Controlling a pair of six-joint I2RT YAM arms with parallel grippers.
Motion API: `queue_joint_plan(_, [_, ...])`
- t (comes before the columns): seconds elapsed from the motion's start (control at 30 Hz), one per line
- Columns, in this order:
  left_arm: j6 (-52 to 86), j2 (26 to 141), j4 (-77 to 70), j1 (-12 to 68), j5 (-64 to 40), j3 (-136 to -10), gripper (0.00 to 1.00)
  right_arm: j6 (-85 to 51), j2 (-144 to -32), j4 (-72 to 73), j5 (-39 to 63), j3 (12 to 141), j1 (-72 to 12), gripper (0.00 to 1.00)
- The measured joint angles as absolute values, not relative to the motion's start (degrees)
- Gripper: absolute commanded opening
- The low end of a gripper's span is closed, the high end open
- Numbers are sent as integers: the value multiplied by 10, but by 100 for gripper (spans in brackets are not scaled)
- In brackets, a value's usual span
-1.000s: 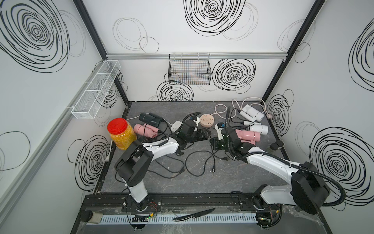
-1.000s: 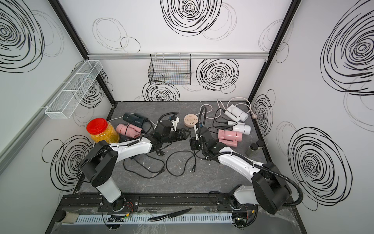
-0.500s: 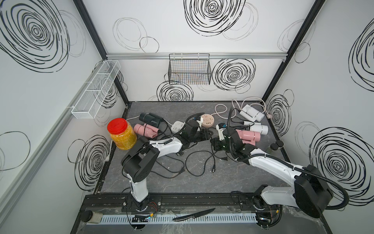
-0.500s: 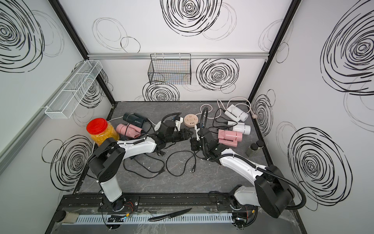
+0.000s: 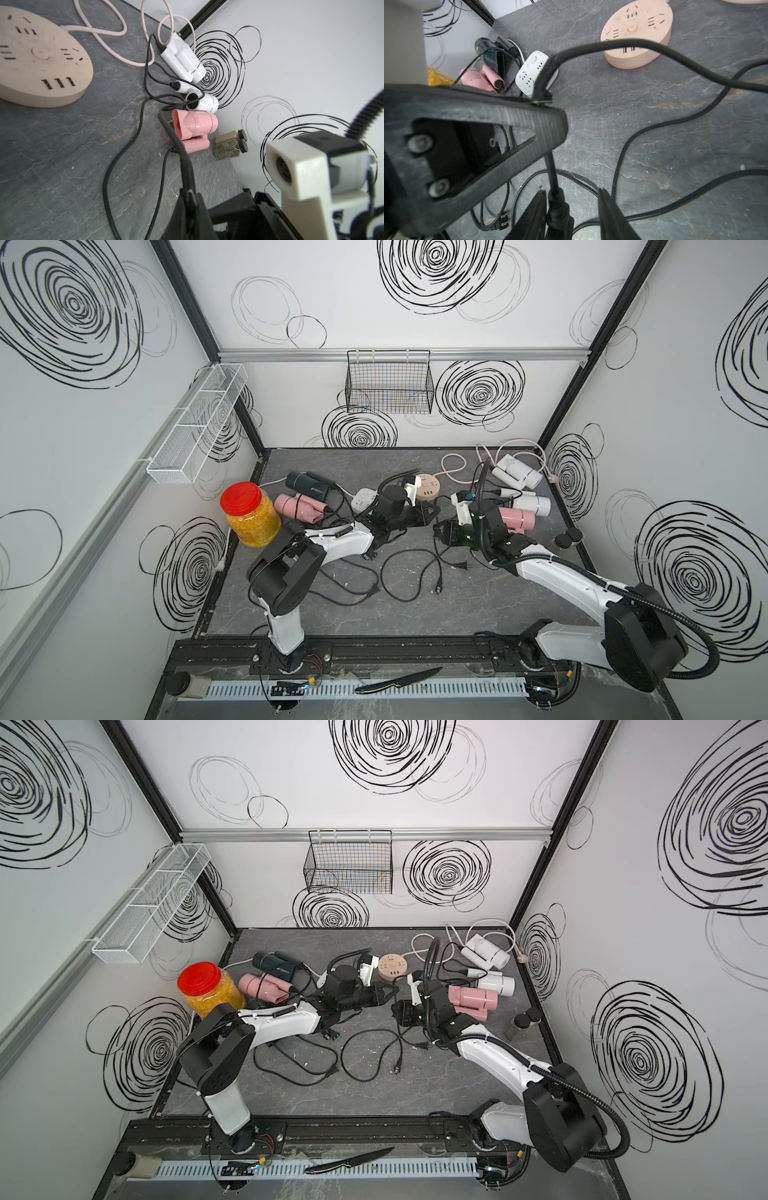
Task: Charge the blow dryers
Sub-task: Pick up the plug from the center of the board.
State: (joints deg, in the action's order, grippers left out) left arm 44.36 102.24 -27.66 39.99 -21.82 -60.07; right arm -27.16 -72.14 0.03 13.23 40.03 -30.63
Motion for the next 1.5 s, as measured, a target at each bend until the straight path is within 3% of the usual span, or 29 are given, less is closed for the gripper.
queue_joint_plan(0.37, [313, 997, -180, 445, -152, -635, 6, -232, -745, -97, 253, 456, -272, 41])
queue_joint_plan(1.13, [268, 997, -130, 468, -102, -654, 6, -225, -755, -130, 270, 460, -276, 29])
queue_joint_plan(1.3, [268, 997, -130, 468, -102, -654, 6, -232, -761, -126, 272, 458, -281, 31])
queue_joint_plan(1.5, [268, 997, -130, 468, -102, -654, 7, -233, -767, -126, 266, 458, -286, 24])
